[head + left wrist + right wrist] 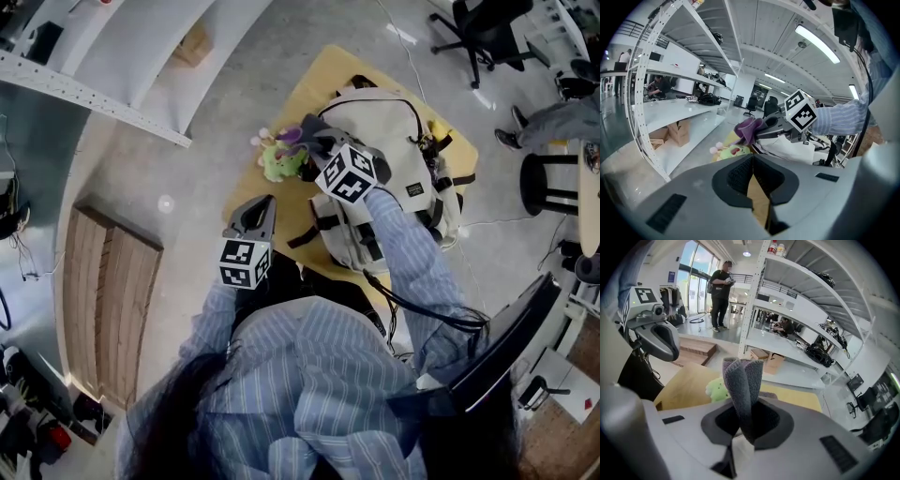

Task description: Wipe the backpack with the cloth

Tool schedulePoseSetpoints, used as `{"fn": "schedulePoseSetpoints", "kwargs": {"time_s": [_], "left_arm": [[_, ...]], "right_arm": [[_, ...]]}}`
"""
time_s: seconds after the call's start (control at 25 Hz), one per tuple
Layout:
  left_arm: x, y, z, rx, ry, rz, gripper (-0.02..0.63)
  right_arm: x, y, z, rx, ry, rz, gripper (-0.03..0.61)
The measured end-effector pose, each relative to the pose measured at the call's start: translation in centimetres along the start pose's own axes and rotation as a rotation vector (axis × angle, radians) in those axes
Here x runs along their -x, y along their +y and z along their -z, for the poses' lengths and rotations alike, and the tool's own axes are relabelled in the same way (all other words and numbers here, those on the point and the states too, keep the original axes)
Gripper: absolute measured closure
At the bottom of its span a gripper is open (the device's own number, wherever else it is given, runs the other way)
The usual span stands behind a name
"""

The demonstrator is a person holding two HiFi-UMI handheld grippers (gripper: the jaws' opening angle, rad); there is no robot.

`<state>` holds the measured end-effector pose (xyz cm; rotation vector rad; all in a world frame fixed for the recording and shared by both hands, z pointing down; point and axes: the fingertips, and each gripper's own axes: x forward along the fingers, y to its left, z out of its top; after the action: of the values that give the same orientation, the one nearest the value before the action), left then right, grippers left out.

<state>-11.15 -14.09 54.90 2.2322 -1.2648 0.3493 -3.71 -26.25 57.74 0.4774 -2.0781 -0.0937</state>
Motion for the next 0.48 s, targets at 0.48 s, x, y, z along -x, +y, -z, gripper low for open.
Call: {"fn": "schedulePoseSetpoints", "kwargs": {"time_s": [0.48], "left_arm": [[2.0, -3.1, 1.2, 0.013, -0.024, -0.047, 0.607]], "right_arm": [[3.8, 8.4, 1.0, 0.057, -0.007, -0.138, 0.537]]}}
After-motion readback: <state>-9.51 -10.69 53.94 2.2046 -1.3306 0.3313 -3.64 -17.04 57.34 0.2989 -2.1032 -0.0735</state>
